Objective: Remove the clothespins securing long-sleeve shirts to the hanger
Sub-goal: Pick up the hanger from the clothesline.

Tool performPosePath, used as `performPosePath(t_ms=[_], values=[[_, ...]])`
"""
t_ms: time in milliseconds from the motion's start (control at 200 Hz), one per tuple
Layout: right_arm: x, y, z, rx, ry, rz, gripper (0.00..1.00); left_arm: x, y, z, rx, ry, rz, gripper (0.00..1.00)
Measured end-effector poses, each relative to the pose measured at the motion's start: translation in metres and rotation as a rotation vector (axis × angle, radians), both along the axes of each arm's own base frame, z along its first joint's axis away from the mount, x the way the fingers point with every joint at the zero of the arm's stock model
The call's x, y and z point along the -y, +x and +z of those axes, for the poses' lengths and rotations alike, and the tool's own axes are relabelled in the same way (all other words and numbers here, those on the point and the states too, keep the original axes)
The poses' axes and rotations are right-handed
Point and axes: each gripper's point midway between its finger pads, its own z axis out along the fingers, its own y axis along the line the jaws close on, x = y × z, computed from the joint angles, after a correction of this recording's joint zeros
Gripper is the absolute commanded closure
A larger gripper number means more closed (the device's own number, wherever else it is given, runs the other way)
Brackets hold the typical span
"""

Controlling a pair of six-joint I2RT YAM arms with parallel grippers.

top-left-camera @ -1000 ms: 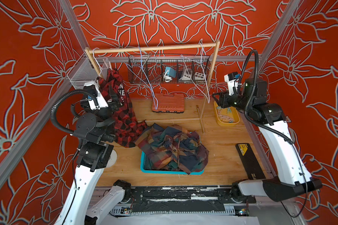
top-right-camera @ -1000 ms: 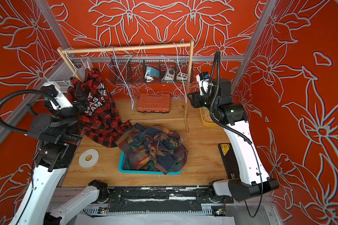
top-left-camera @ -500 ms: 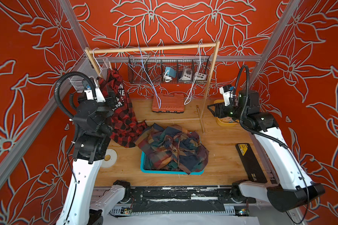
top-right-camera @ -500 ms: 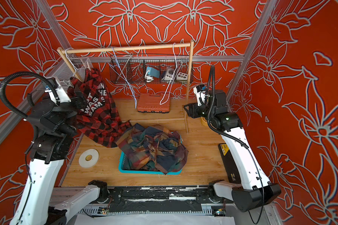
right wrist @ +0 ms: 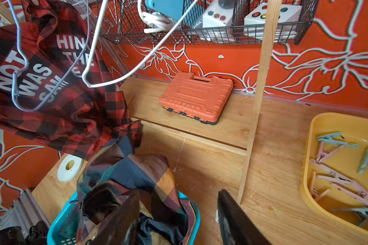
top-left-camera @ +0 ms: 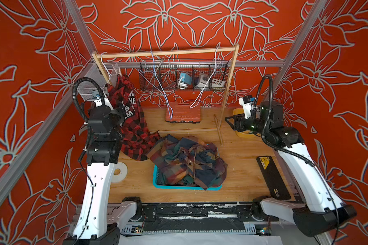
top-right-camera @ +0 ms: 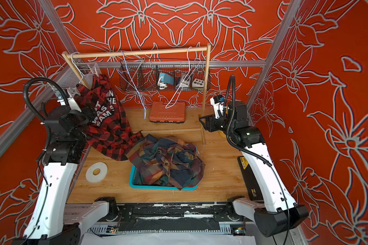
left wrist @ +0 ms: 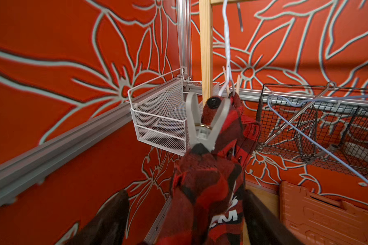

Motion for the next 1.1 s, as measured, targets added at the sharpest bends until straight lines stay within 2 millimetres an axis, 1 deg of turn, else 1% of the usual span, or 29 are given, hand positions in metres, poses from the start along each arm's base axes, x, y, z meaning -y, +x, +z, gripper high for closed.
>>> performPosePath(t_ms=[75, 105, 170, 230, 465, 550, 620, 731, 861, 1006, 1101], values=[[-0.001, -0.001, -0.003, -0.008, 0.001, 0.006, 0.40, -0.001, 0.010, -0.010, -0.013, -0.016, -0.011, 0.51], [-0.001, -0.001, -0.003, -0.008, 0.002, 0.007, 0.40, -0.001, 0.014, -0.013, -0.021, -0.016, -0.017, 0.57], [-0.002, -0.001, -0.003, -0.007, 0.004, 0.009, 0.40, -0.002, 0.019, -0.016, -0.018, -0.027, -0.021, 0.59], [-0.002, 0.000, -0.002, -0.003, 0.005, 0.008, 0.40, -0.003, 0.021, -0.011, 0.009, -0.030, -0.020, 0.63], [-0.002, 0.001, -0.002, 0.002, 0.011, 0.006, 0.40, -0.001, 0.027, -0.014, 0.020, -0.031, -0.040, 0.80], [-0.002, 0.002, -0.002, 0.002, 0.012, 0.006, 0.40, -0.001, 0.028, -0.013, 0.029, -0.033, -0.043, 0.89], [-0.002, 0.002, -0.002, 0.003, 0.013, 0.005, 0.40, 0.000, 0.028, -0.011, 0.036, -0.035, -0.049, 1.00], [-0.002, 0.002, -0.002, 0.001, 0.015, 0.004, 0.40, 0.001, 0.031, -0.010, 0.040, -0.040, -0.054, 1.00], [-0.002, 0.003, -0.004, -0.002, 0.015, 0.004, 0.40, 0.001, 0.034, -0.003, 0.054, -0.045, -0.058, 1.00], [-0.003, 0.003, -0.003, 0.001, 0.018, 0.004, 0.40, 0.003, 0.033, 0.006, 0.076, -0.048, -0.067, 1.00], [-0.003, 0.004, -0.004, -0.003, 0.019, 0.007, 0.40, 0.005, 0.032, 0.009, 0.083, -0.051, -0.078, 1.00]])
